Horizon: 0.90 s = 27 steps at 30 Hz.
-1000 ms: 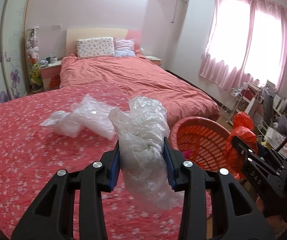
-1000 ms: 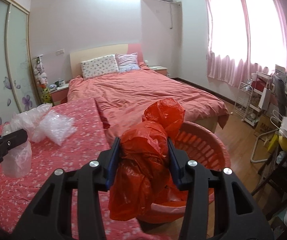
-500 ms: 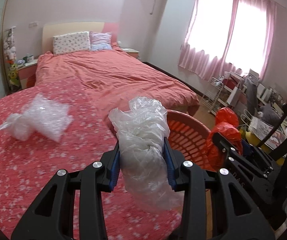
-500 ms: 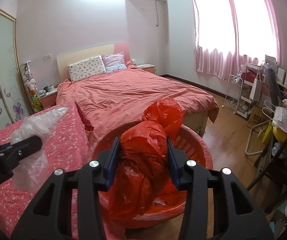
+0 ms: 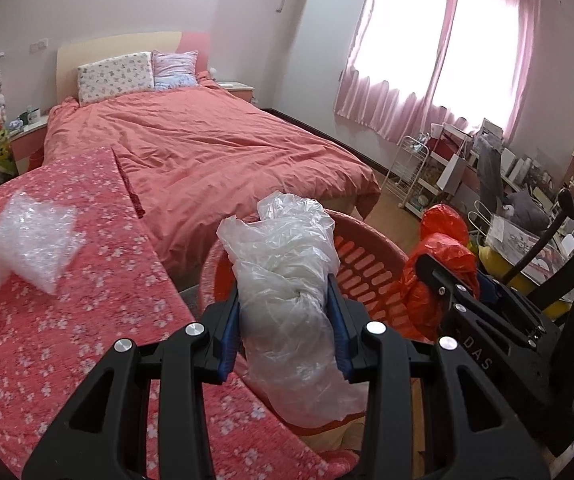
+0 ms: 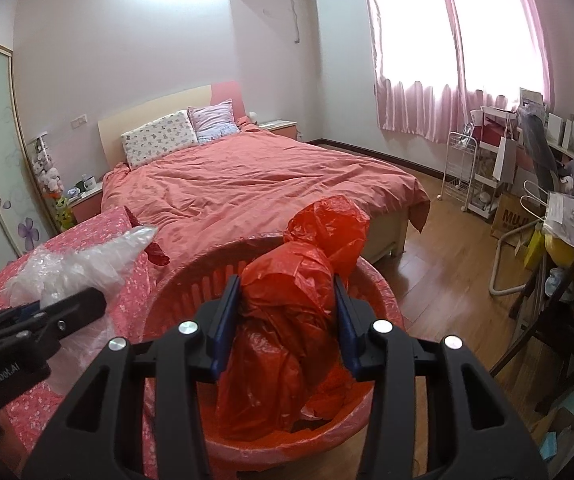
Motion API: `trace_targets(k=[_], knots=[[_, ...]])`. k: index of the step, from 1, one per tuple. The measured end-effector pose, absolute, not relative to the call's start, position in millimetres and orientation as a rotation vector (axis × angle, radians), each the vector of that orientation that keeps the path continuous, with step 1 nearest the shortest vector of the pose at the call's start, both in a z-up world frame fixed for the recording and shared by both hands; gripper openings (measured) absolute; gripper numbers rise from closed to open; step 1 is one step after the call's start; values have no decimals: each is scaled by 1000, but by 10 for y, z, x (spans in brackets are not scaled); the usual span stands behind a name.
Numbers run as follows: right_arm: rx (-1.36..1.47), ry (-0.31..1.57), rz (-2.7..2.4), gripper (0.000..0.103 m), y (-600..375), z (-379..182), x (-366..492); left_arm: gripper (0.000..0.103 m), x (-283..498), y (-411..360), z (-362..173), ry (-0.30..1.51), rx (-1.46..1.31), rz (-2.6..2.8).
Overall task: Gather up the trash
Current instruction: 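Carry both bags over the orange basket and open both tools to drop them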
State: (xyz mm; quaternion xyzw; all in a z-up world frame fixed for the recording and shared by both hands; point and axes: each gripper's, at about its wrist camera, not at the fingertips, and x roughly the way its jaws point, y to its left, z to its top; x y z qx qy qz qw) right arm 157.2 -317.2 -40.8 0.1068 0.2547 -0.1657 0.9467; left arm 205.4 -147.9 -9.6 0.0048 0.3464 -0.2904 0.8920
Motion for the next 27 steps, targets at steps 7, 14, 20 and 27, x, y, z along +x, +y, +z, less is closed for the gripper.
trace_targets(k=[7, 14, 20, 27], knots=[[230, 524, -332, 43, -3251, -435, 1656, 39, 2108, -1587, -158, 735, 11, -624], [252, 533, -316, 45, -3302, -478, 1776, 39, 2188, -1620, -219, 759, 7, -624], [297, 553, -284, 56, -3360, -543, 1882, 55, 2271, -1549, -298, 787, -8, -600], [318, 564, -282, 70, -3322, -616, 1906, 65, 2309, -1396, -353, 797, -12, -550]])
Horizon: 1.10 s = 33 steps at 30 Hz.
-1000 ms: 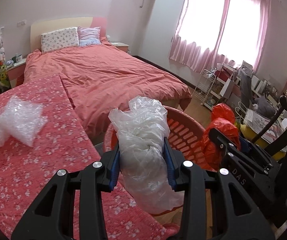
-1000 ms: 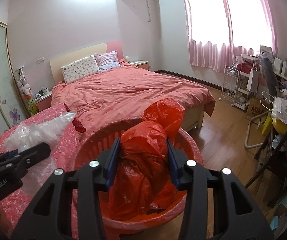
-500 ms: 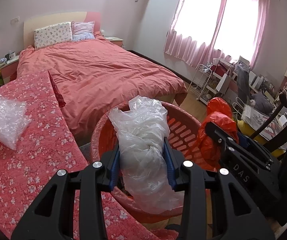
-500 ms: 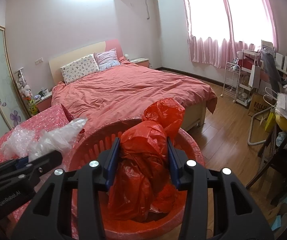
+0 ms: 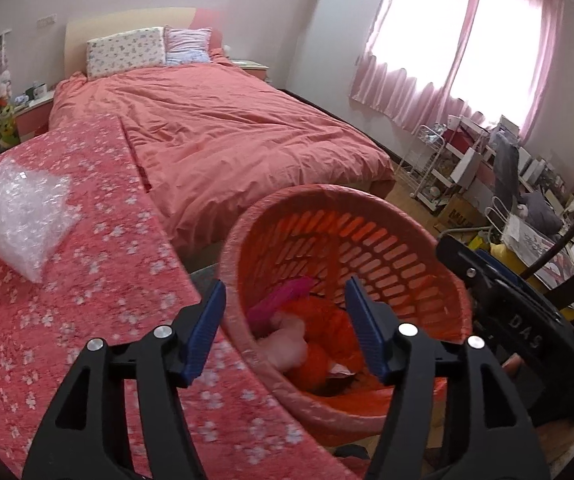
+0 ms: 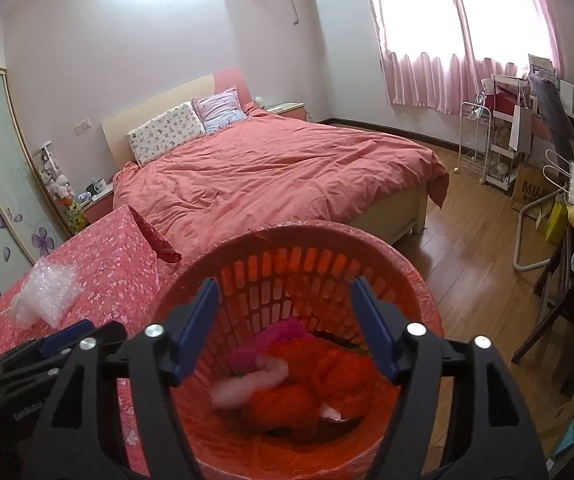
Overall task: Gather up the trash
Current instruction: 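Carry both bags over the orange basket and open both tools to drop them, then grasp the clear bubble-wrap bag with the right tool while the left tool grasps the white bag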
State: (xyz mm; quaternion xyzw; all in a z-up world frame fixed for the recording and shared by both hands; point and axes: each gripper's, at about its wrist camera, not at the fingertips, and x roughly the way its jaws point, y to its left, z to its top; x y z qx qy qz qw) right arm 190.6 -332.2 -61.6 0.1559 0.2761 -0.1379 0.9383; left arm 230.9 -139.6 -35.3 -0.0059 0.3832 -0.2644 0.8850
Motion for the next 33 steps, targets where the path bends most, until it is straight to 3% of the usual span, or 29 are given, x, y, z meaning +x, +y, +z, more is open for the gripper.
trace_targets(k=[5, 19, 33], knots=[[301, 572, -285, 76, -3233, -649, 1921, 68, 2336, -1168, -359, 783, -8, -488], [210, 597, -187, 76, -2651, -579, 2133, 70, 2490, -73, -269, 731, -62, -235], [91, 636, 73, 76, -1300, -484, 2824, 71, 2507, 1168, -181, 656, -143, 37]])
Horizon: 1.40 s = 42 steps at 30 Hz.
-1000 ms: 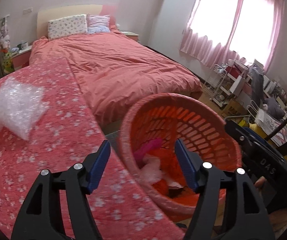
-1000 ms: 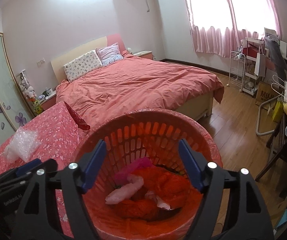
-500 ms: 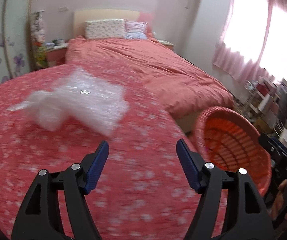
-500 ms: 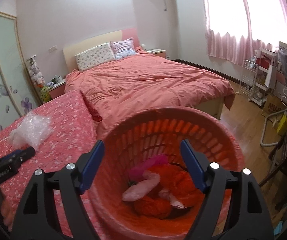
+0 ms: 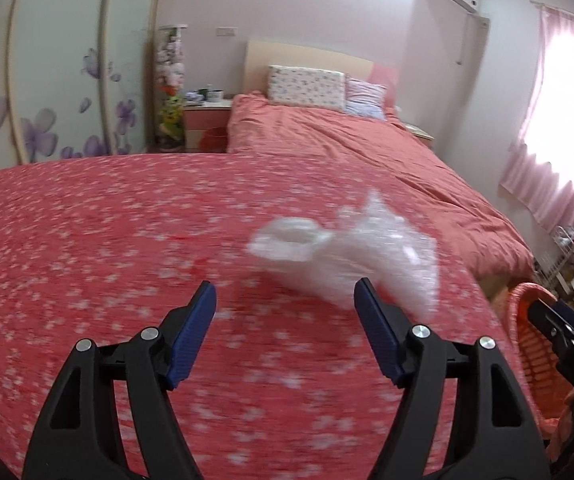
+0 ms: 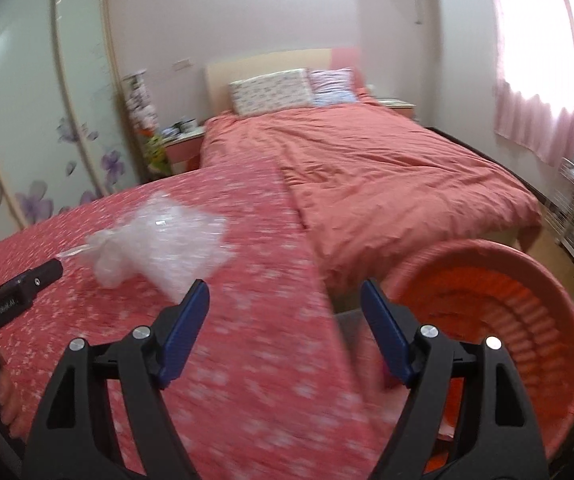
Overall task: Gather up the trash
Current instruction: 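Grasp the clear bubble-wrap bag with the right tool while the left tool grasps the white bag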
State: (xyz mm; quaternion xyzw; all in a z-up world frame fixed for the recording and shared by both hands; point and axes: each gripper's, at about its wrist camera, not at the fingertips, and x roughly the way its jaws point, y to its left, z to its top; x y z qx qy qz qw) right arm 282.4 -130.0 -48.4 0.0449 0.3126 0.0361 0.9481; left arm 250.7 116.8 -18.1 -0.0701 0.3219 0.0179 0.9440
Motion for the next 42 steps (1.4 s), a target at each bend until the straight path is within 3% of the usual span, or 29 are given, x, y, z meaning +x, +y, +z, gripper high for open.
trace_targets(k=[13, 19, 23, 26, 28, 34, 42], knots=[[44, 757, 139, 75, -280, -676, 3740, 71, 2427, 1794, -310, 671, -218, 118], [-13, 857, 140, 53, -170, -912, 3863, 71, 2417, 1843, -333, 675, -221, 112], [-51, 862, 145, 27, -173, -935, 3789, 71, 2461, 1837, -318, 675, -227, 97], [-52, 848, 106, 19, -286, -917, 3694, 74, 2501, 1771, -272, 666, -223, 80], [-28, 832, 75, 17, -432, -902, 3614, 79, 2539, 1715, -210, 648, -220, 69], [17, 785, 35, 14, -834, -841, 3392, 82, 2816, 1402, -67, 633, -176, 12], [-2, 749, 56, 14, -906, -785, 3166, 82, 3272, 999, -325, 731, -60, 22]])
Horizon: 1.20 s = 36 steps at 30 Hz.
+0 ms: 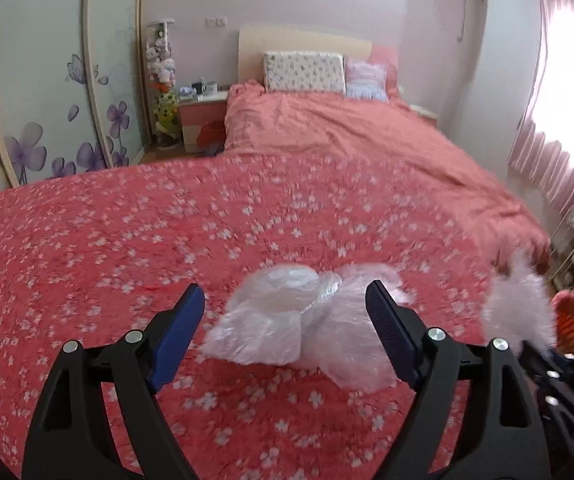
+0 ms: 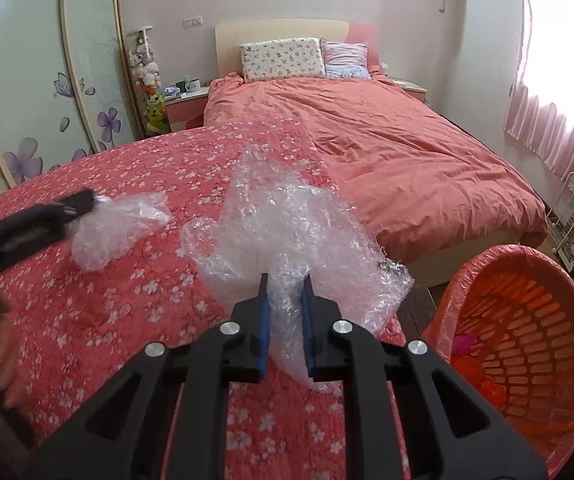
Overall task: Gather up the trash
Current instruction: 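Grasp the clear bubble-wrap bag with the right tool while the left tool grasps the white bag, then carry both bags over the orange basket and open both tools to drop them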
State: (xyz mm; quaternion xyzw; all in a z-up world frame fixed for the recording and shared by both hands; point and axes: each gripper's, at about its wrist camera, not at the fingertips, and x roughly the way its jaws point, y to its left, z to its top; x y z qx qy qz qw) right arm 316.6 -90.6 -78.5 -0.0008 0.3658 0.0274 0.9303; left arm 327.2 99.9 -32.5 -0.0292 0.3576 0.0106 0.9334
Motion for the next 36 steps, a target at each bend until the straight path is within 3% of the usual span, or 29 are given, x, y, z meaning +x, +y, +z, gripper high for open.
trace_targets(k=[8, 13, 18, 36], knots=[[12, 727, 67, 14, -941, -763, 3121, 79, 3351, 1047, -482, 805, -111, 19], [23, 724, 73, 14, -948, -753, 3129, 52, 3395, 1029, -529, 846, -139, -36], [27, 720, 70, 14, -979, -740, 3088, 41, 3314, 1029, -472, 826, -144, -62], [87, 602, 10, 15, -1348, -209, 2403, 41, 2586, 721, 109, 709, -125, -156]])
